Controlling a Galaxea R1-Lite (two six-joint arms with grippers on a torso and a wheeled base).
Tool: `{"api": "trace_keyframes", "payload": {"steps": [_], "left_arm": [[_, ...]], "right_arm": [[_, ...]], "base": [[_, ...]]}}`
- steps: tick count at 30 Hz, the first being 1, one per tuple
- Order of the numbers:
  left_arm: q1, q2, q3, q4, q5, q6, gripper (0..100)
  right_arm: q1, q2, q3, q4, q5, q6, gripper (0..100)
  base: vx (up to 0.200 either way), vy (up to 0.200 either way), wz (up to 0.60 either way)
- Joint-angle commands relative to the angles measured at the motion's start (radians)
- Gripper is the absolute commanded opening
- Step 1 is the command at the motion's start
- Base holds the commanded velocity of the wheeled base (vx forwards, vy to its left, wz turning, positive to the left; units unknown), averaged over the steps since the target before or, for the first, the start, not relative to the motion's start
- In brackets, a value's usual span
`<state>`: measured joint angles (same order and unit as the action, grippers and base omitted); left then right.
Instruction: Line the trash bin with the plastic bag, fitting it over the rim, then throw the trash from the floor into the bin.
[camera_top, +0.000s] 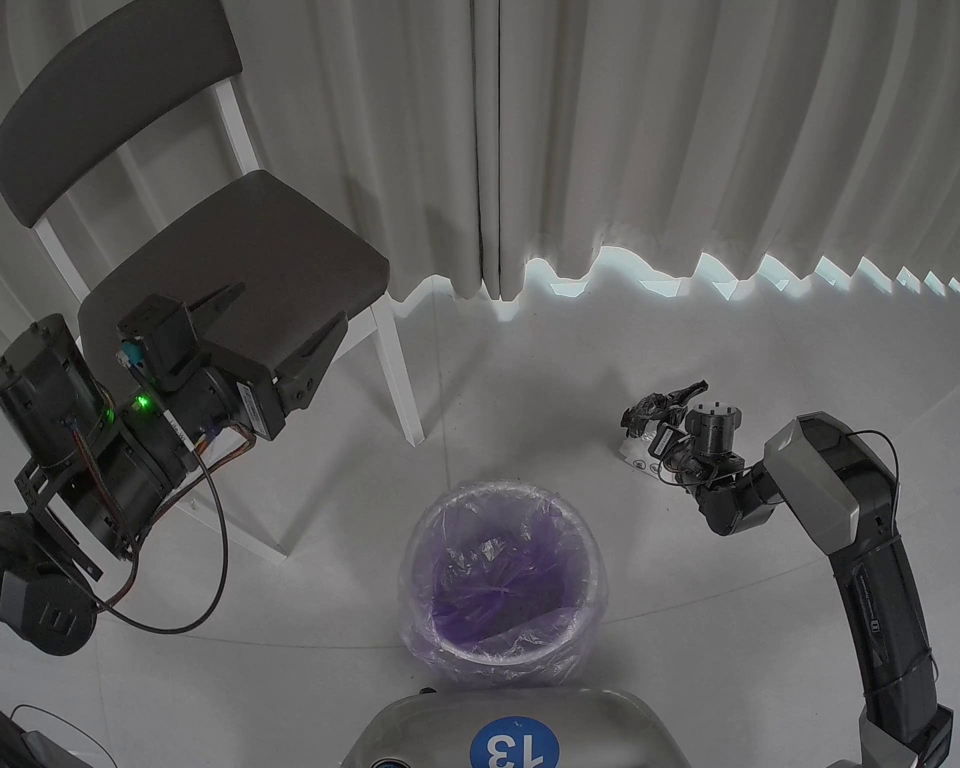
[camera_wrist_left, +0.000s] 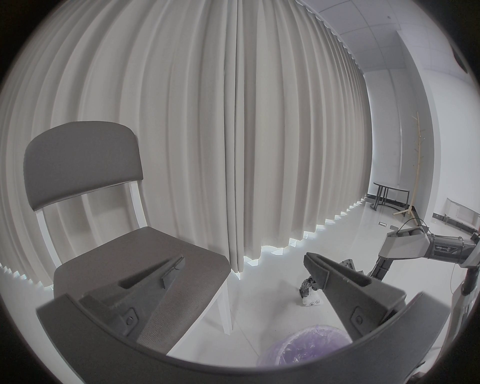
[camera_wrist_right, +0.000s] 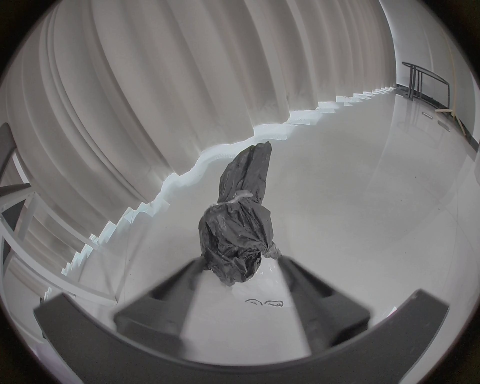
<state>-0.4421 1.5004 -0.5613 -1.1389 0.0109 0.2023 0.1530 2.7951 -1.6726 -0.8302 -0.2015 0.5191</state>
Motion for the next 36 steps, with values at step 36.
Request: {"api": "trace_keyframes", "payload": {"steps": [36], "left_arm": [[-0.004,-0.011,0.035,-0.008,0.11,0.074,100]], "right_arm": [[0.389,-1.072,0.795,-0.015,0.056,-0.034,0]], "base": [[-0.022,0.0,0.0]]}}
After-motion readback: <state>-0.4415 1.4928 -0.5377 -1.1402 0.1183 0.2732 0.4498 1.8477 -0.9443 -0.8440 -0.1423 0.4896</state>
